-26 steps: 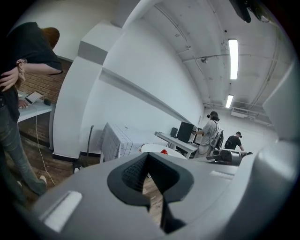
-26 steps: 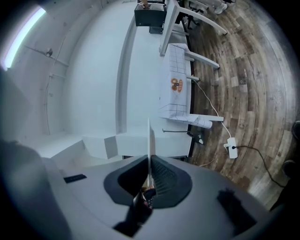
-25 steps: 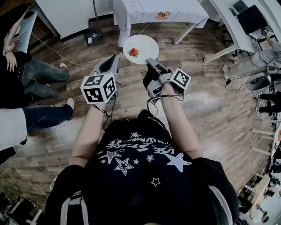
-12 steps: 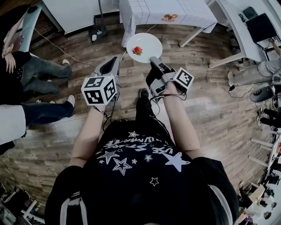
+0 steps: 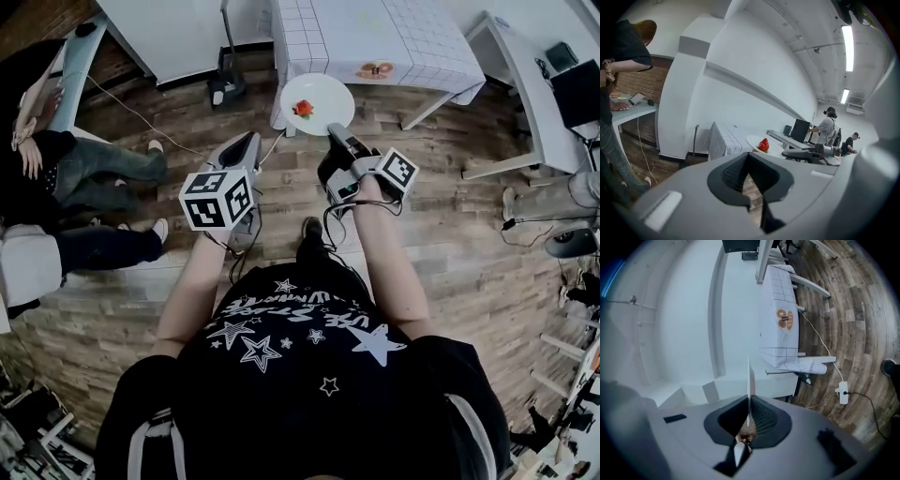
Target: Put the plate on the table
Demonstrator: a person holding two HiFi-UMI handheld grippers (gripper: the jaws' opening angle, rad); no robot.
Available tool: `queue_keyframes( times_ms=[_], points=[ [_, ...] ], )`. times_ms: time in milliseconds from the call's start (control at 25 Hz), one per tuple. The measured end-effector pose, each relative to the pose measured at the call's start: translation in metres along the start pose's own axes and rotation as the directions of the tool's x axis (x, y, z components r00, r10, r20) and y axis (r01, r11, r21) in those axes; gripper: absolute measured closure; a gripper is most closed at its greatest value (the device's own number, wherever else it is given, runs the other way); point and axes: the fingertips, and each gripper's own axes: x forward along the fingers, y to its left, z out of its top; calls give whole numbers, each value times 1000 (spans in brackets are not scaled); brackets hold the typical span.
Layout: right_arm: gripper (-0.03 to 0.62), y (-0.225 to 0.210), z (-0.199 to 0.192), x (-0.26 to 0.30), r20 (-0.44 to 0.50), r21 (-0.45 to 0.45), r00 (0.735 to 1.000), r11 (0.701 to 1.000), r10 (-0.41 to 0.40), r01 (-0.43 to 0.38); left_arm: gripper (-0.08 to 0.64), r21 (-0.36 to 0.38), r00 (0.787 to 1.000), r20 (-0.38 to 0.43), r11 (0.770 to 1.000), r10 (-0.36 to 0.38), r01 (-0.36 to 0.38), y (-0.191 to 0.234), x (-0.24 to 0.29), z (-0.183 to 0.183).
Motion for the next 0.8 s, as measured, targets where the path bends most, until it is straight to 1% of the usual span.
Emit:
queue_keyframes(
  times_ms=[160, 320, 520, 640, 800],
  points=[
    [568, 0, 19, 9, -16, -27, 1000, 1000, -3, 2, 551, 8, 1000, 18, 1000, 17, -18, -1, 17, 6],
    [568, 1, 51, 26, -40, -26, 999, 1000, -2, 1, 551, 13, 999, 26, 999, 38, -39, -7, 51, 20],
    [568, 14, 94, 48, -83, -36, 996, 999, -22, 20, 551, 4, 997, 10, 997, 73, -73, -16, 95, 46],
    [568, 16, 105, 55, -102, -41, 994, 999, -23, 19, 551, -6, 996, 13, 996, 90, -90, -16, 105, 51],
    [568, 9, 112, 63, -131, -51, 991, 998, -39, 32, 551, -17, 993, 11, 993, 118, -118, -12, 109, 46]
  ],
)
